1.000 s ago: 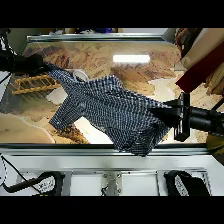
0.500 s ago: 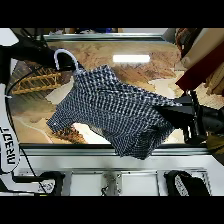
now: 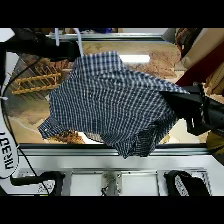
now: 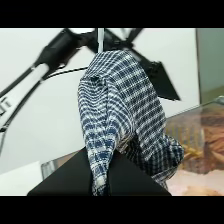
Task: Fold the clothes and pants, and hang the long-sleeved shirts on hangers.
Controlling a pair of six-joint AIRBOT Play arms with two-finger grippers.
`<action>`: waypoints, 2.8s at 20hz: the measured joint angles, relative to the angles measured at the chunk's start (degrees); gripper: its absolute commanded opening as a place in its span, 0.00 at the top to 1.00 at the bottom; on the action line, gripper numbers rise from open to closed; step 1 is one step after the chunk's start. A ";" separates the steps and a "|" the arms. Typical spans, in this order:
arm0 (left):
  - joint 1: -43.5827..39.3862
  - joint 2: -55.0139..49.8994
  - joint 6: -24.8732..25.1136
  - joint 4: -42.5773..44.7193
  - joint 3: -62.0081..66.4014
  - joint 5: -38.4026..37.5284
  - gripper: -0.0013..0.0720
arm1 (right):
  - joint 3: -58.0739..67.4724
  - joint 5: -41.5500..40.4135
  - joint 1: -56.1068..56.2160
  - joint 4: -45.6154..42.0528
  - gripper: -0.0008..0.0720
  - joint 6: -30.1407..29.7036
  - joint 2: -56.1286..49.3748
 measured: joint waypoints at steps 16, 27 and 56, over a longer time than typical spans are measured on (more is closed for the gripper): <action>9.64 11.91 -0.42 0.04 -1.53 2.45 0.95 | 0.28 -45.11 -15.32 -13.51 0.97 -11.96 15.65; 4.52 7.06 -0.15 0.09 -1.55 1.16 0.95 | 0.44 -75.32 -31.82 -23.08 0.97 -12.55 19.82; 4.24 6.56 -0.20 0.07 -1.55 0.87 0.95 | 31.82 -82.75 -43.63 -28.55 0.97 -11.80 -16.63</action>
